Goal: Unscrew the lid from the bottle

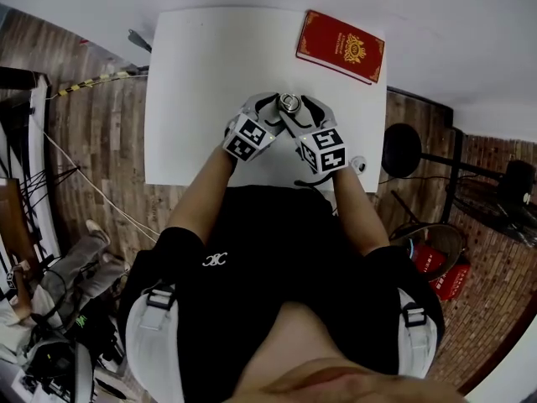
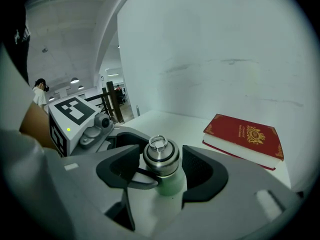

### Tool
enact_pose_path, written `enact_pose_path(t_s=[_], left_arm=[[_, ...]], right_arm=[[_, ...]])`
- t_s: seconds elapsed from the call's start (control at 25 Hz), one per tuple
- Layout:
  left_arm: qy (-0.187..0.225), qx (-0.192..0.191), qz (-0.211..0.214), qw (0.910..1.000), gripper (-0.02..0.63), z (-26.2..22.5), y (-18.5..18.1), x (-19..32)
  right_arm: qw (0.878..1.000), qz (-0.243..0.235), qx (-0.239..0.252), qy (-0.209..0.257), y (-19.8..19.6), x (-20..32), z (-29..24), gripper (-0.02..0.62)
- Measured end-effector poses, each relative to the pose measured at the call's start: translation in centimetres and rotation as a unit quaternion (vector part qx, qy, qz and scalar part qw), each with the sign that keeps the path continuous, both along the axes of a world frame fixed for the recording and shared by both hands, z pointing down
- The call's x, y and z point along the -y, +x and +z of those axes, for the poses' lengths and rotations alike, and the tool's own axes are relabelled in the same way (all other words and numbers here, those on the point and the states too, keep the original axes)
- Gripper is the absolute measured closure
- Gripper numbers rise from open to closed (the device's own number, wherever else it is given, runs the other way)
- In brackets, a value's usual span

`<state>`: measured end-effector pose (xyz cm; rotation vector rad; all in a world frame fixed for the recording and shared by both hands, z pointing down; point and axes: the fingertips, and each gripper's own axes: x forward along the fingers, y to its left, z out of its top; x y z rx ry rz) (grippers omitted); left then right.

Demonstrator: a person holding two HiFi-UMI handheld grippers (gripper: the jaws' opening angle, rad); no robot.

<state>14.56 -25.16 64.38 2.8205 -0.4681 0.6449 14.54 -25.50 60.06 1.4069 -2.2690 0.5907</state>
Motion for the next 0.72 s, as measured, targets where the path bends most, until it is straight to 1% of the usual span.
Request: enact_pose_path(t_s=[0.12, 0.24, 0.4, 0.48, 0.52, 0.56, 0.6, 0.64, 0.68, 0.72], left_arm=[[0.002, -0.007, 0.012, 0.9999, 0.281, 0.05, 0.18, -0.04], [0.004, -0.009, 0.021, 0.9997, 0.284, 0.04, 0.13, -0.07], [0.006, -0.015, 0.024, 0.9996, 0.284, 0.02, 0.14, -0.1], [0.007, -0.019, 0.027, 0.9994, 0.284, 0.09, 0.29, -0.03], [0.006, -0.019, 0.031, 0.9993, 0.284, 0.12, 0.35, -0.02], [0.004, -0.02, 0.035, 0.9992, 0.284, 0.13, 0.37, -0.03], [0.003, -0.021, 0.039, 0.999, 0.285, 0.11, 0.36, -0.05], [0.002, -0.023, 0.044, 0.9987, 0.285, 0.08, 0.32, -0.07], [0.003, -0.026, 0.05, 0.9984, 0.285, 0.04, 0.27, -0.1], [0.005, -0.028, 0.056, 0.998, 0.285, 0.02, 0.25, -0.12]], right_arm=[[1.0, -0.015, -0.023, 0.002, 0.23, -0.01, 0.22, 0.365], [0.998, -0.045, -0.039, -0.003, 0.11, -0.07, 0.32, 0.368], [0.992, -0.112, -0.059, -0.024, -0.04, -0.07, 0.4, 0.368], [0.983, -0.157, -0.081, -0.048, 0.02, -0.02, 0.56, 0.368], [0.976, -0.188, -0.097, -0.06, -0.01, -0.06, 0.66, 0.368], [0.965, -0.226, -0.114, -0.068, -0.1, -0.11, 0.75, 0.368], [0.952, -0.268, -0.129, -0.071, -0.23, -0.17, 0.79, 0.368], [0.937, -0.312, -0.143, -0.073, -0.4, -0.26, 0.8, 0.368], [0.918, -0.356, -0.157, -0.075, -0.55, -0.38, 0.8, 0.368], [0.896, -0.4, -0.175, -0.079, -0.67, -0.51, 0.82, 0.368]])
